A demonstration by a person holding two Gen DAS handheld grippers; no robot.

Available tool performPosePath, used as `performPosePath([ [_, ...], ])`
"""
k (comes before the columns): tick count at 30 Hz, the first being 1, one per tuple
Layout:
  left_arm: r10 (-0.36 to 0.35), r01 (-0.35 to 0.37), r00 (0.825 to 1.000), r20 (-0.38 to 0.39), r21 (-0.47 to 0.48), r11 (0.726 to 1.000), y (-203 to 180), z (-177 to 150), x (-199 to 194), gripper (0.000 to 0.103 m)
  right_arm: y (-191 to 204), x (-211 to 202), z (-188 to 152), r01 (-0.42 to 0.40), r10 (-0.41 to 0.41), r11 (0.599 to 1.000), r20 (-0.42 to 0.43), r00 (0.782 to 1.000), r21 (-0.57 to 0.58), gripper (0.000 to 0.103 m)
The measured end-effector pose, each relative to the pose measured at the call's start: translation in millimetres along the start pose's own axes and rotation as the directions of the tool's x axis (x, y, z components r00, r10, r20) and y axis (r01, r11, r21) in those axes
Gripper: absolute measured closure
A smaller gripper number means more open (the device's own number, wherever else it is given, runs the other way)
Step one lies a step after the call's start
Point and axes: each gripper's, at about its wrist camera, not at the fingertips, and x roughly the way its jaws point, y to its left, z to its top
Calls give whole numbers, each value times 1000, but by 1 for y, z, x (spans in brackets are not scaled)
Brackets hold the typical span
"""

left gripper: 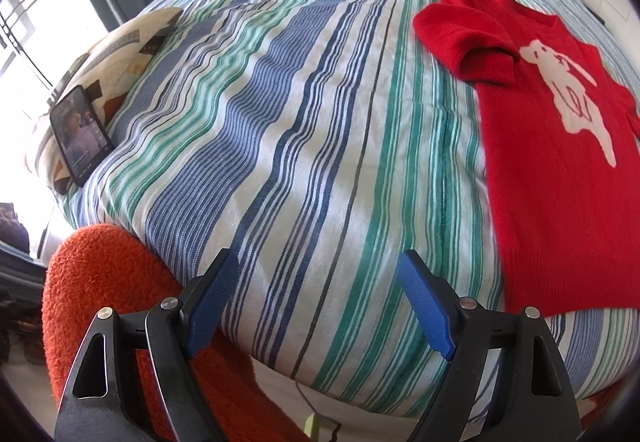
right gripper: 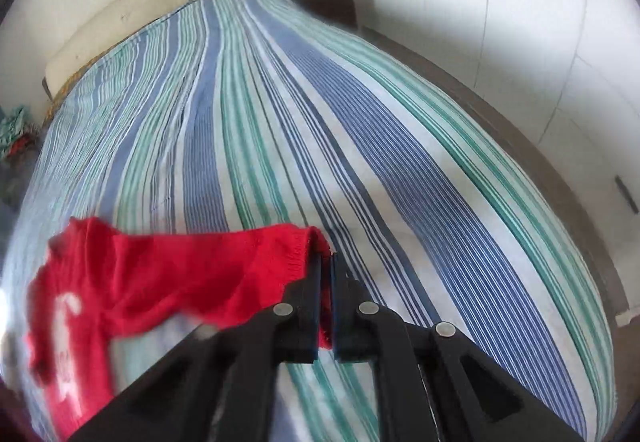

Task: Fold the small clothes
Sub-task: 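Grasp the tucked sleeve cuff with the right tool, then pull the sleeve outward from the body with the right tool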

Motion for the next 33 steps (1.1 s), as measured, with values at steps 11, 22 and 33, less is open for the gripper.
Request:
performPosePath([
  [11,15,-15,1000,-7,13,1000,-1,-2,1,19,-65,13,-17,31,-10,967,-83,997,251,100],
  [22,13,-13,1000,-23,8,1000,0,-3,6,19,-85,8,-45,-79,102,925,-43,994,372,57],
  [33,27,-27,999,-25,27,999,-3,-4,5,19,-88,38,-90,-194,222,827,11,975,527,99],
])
